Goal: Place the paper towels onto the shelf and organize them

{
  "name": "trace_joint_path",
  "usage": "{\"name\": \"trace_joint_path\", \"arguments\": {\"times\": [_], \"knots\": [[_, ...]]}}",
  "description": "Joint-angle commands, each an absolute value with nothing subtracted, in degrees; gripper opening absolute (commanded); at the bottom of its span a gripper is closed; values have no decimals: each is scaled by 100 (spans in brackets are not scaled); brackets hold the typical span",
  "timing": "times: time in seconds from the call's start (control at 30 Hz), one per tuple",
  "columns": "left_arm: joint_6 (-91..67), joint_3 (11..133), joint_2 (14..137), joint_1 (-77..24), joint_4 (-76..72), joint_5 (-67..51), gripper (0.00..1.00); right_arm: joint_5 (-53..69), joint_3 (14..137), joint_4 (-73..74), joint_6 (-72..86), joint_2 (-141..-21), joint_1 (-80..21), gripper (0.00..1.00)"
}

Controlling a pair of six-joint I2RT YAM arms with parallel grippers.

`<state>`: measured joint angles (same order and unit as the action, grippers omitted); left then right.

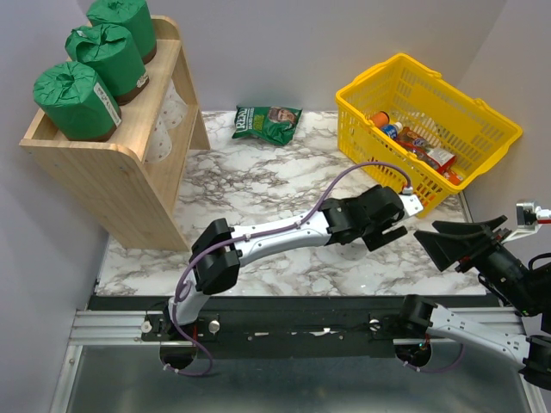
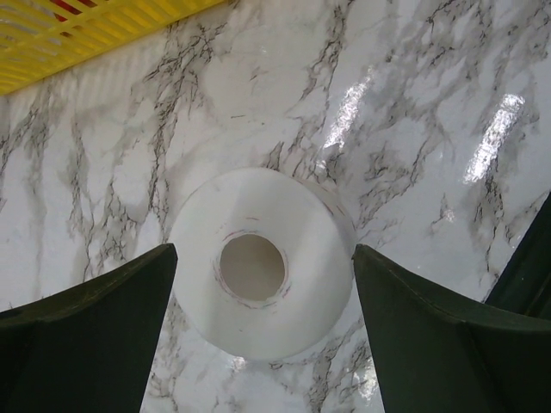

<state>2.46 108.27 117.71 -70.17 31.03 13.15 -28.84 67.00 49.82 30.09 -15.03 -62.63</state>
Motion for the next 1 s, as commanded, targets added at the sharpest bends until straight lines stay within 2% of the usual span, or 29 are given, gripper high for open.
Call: {"name": "trace_joint_path", "arguments": {"times": [0.0,0.4,0.67,0.93,0.97], "knots": [[-228,11206,11953,-7119,3489,1635,91,-2927,6645,5054,3085,-1362,-6258,93],[-694,11312,12269,-7224,3797,1740,82,-2927,6565,5036,3076,-1292,-6249,93],[-765,11083,12322,-7225,3656,1793,70,-2936,6574,5054,3085,-1266,-6249,93],[-765,10943,12401,-7225,3577,1802,69,-2900,6583,5071,3120,-1257,-6258,93],[-756,10916,12401,-7225,3560,1802,65,-2909,6583,5080,3129,-1248,-6258,93]]}}
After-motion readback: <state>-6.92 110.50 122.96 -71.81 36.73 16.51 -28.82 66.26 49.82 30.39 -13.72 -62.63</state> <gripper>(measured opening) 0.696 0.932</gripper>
